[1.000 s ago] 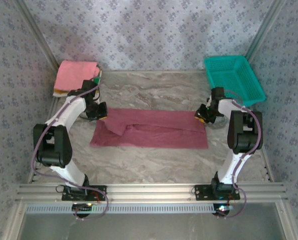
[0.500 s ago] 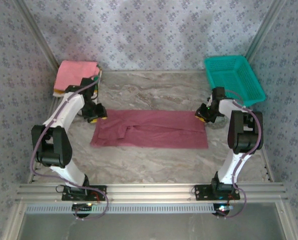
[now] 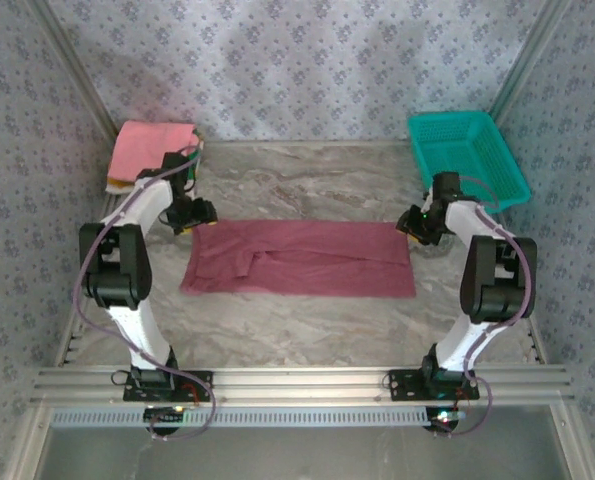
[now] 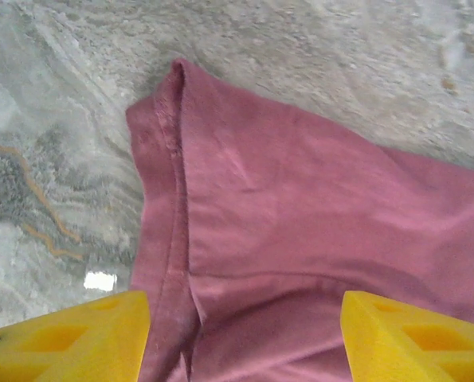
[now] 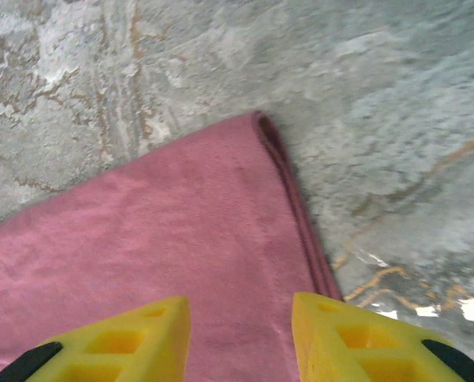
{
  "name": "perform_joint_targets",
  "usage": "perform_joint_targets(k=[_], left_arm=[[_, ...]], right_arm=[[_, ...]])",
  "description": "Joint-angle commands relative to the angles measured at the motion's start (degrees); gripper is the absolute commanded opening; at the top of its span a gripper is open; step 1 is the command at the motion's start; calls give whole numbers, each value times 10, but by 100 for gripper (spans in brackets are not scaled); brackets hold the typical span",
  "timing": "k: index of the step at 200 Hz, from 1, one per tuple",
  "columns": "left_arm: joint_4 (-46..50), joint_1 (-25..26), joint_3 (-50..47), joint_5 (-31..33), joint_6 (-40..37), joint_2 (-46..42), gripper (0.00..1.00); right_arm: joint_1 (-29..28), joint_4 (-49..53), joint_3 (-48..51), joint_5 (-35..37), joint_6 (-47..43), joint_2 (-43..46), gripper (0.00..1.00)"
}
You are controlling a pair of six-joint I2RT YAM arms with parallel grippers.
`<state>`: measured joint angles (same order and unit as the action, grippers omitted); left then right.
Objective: Fold and stack the t-shirts
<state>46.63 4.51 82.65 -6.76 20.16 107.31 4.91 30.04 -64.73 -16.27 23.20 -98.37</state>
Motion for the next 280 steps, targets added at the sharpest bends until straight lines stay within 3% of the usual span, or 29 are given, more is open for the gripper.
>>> perform_joint_targets(k=[1,24,54,69,92,105,125,170,196,219,245,280], left_arm=[[-22,8,3,-20,-12,19,65],[-28,7,-3,-20,-15,41,58],[-43,7,-8,-27,-18,53,38],[-55,5,-14,-25,-17,57,34],[-64,5,-10,-41,-21,71,13],[-68,5,-7,-36,-24,78,0],[-74,5,2,-23,-26,87,0],[-70,4,62,22,-22,145,0],[-46,16,142,10,-13,209,0],[-32,38,211,16,4,254,0],[2,75,356,6,4,332,0],[90,108,625,1,21,465,0]], right_arm=[[15,30,22,24,-2,12,43],[19,31,25,29,-4,-1,43],[15,19,29,22,-8,-10,39],[14,9,33,8,-14,-21,37],[4,4,24,-22,-23,-48,36],[-14,15,10,7,-33,-50,35],[-53,37,-15,72,-56,-42,35],[-94,48,-49,93,-53,-39,35],[-97,68,-54,54,-40,-70,34],[-75,84,-21,91,-9,-51,32],[-58,47,28,81,7,-16,33],[-95,47,73,39,21,-27,32]])
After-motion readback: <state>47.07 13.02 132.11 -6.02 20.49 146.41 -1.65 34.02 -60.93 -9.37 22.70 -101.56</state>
